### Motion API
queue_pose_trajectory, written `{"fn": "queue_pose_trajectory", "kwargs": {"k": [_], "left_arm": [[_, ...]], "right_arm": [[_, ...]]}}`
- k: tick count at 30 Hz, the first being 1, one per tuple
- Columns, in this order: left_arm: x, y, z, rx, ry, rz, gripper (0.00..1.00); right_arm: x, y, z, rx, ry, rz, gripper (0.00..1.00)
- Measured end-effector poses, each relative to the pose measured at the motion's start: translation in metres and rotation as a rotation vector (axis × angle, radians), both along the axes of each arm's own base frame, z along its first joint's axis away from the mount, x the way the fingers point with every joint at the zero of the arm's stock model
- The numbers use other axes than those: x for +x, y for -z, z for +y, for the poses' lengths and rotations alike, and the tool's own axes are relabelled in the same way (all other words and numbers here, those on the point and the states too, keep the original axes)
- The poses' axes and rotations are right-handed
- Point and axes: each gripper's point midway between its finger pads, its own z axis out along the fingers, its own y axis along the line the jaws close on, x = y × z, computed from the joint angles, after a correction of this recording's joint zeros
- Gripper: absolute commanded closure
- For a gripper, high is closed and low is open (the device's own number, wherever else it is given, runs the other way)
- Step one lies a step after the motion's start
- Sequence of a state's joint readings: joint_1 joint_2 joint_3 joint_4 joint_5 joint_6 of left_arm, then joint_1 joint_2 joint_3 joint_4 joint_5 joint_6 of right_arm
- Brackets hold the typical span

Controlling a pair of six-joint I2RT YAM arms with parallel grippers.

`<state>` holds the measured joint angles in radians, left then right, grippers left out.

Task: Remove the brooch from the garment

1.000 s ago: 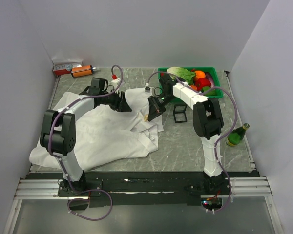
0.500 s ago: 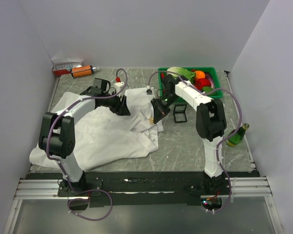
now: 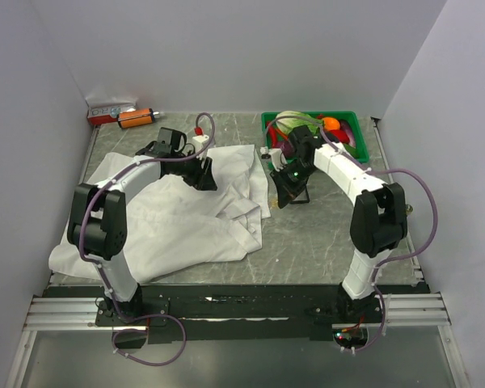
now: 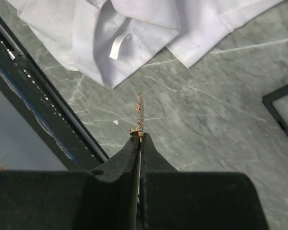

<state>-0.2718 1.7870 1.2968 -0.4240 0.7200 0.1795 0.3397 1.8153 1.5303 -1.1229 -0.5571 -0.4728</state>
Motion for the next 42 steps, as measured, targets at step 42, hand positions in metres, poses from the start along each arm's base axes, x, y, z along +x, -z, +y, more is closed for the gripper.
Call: {"fn": "queue_pose_trajectory", "kwargs": {"k": [42], "left_arm": [[-0.007, -0.003, -0.012, 0.047, 0.053, -0.016, 0.44]], "right_arm": [[0.038, 0.083, -0.092, -0.407, -0.092, -0.299, 1.0]]}}
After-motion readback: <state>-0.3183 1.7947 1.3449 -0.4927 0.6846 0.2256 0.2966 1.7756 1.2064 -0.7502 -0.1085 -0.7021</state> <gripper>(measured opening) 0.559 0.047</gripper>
